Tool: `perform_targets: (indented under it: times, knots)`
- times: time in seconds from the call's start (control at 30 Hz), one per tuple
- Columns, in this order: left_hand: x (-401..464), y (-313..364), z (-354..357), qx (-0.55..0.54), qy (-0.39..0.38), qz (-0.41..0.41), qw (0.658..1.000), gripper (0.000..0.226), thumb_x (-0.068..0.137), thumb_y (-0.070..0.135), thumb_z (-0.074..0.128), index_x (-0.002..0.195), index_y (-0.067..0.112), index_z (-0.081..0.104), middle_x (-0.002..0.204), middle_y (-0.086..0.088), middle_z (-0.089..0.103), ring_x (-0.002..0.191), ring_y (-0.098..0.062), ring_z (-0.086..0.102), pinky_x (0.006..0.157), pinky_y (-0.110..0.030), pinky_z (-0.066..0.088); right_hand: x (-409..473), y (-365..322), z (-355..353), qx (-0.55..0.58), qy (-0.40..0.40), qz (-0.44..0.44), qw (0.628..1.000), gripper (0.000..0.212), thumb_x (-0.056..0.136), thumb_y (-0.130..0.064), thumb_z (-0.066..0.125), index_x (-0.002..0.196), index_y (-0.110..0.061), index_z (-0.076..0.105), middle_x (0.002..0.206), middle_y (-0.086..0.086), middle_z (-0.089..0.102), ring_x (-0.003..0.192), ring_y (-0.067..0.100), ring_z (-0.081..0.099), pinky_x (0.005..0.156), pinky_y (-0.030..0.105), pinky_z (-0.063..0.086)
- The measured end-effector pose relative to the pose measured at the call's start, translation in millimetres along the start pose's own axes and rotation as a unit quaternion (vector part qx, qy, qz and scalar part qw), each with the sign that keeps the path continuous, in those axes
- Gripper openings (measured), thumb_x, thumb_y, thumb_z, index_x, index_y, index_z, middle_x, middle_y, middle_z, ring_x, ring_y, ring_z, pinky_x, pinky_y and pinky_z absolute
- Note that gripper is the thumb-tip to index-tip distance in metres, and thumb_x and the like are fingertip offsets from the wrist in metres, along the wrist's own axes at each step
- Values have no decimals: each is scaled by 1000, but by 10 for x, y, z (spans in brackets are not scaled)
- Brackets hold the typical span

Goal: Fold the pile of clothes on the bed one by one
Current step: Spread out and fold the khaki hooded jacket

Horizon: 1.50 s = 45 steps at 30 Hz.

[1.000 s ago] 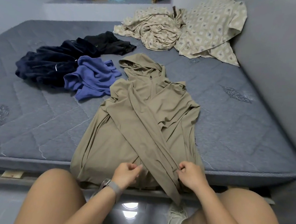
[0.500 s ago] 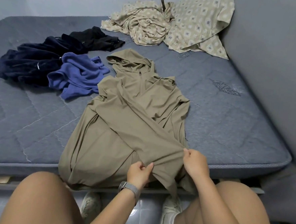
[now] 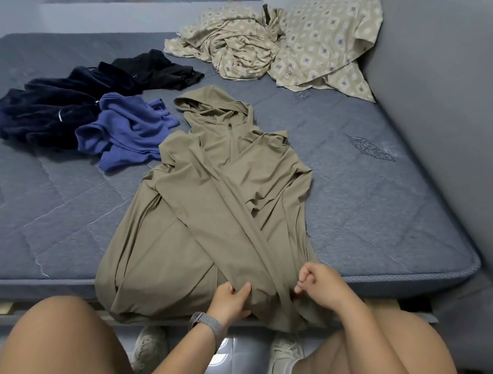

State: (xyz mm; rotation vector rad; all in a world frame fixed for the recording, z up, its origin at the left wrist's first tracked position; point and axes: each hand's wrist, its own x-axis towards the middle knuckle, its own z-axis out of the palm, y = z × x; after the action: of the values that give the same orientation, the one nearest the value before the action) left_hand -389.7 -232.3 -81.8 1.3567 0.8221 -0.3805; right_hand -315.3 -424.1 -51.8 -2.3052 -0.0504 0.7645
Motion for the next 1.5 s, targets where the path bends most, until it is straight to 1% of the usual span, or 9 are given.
perform_targets:
  times: [0.17, 0.3, 0.47, 0.57, 0.67, 0.9, 1.13, 1.3, 1.5]
  knots:
    - [28, -36, 15, -3, -11, 4, 1000, 10, 95, 16, 57, 100, 8, 61, 99, -11, 69, 95, -26, 66, 81, -38, 55, -38, -129, 193, -92, 39, -3, 995, 43, 66, -60, 76, 87, -32, 50, 86, -10, 68, 85, 10, 64, 73, 28, 50]
    - [43, -24, 38, 1, 1, 7, 1000, 31, 96, 23, 56, 111, -4, 57, 111, -21, 66, 101, -29, 66, 82, -41, 57, -16, -264, 346, -171, 157, -30, 972, 21, 94, -38, 50, 89, -21, 59, 96, 4, 69, 95, 27, 63, 75, 33, 51]
    - [37, 13, 5, -11, -35, 41, 998, 18, 97, 24, 53, 105, 10, 62, 109, -12, 69, 102, -24, 66, 82, -36, 57, 37, -261, 110, 47, 182, -29, 982, 19, 95, -35, 48, 82, -21, 48, 84, -5, 69, 84, 22, 61, 75, 35, 48]
    - [5, 5, 34, -13, -52, 38, 998, 17, 98, 21, 52, 108, 10, 61, 106, -10, 69, 99, -23, 66, 80, -34, 57, -30, -277, 287, -109, 84, 3, 991, 45, 79, -62, 61, 95, -22, 51, 93, -5, 66, 93, 21, 63, 76, 31, 48]
    - [-22, -37, 81, -11, -47, 18, 999, 18, 98, 21, 52, 110, 9, 60, 109, -13, 68, 103, -27, 65, 70, -32, 58, -42, -317, 495, -198, 126, 10, 972, 28, 91, -49, 54, 97, -22, 58, 104, 1, 68, 101, 24, 64, 75, 30, 48]
    - [-74, -16, 29, -64, -86, -4, 994, 21, 101, 24, 45, 113, 12, 57, 106, -9, 70, 97, -24, 67, 80, -36, 56, 35, -286, 186, 50, 153, 0, 987, 25, 93, -30, 58, 71, -20, 52, 72, -9, 68, 82, 20, 64, 75, 30, 48]
    - [-179, -12, 212, -80, -120, 0, 990, 26, 99, 35, 44, 118, 20, 53, 89, -1, 72, 65, -16, 66, 65, -34, 57, -30, -407, 446, -165, 210, -39, 963, 26, 95, -44, 50, 107, -25, 61, 104, -4, 66, 98, 16, 60, 80, 29, 48]
    - [-107, -8, 220, -60, -98, 13, 993, 17, 101, 26, 43, 106, 10, 48, 73, 0, 68, 55, -10, 64, 52, -27, 54, 65, -375, 246, 55, 202, -56, 976, 25, 97, -24, 51, 73, -22, 47, 69, 2, 58, 73, 26, 57, 64, 33, 40]
    - [11, -69, 186, 132, -5, 34, 991, 35, 92, 42, 56, 73, 12, 52, 61, -2, 56, 58, -17, 61, 53, -31, 52, 166, -226, 182, -80, 233, -42, 968, 16, 100, -20, 45, 104, -18, 60, 98, 8, 62, 90, 29, 58, 68, 34, 41]
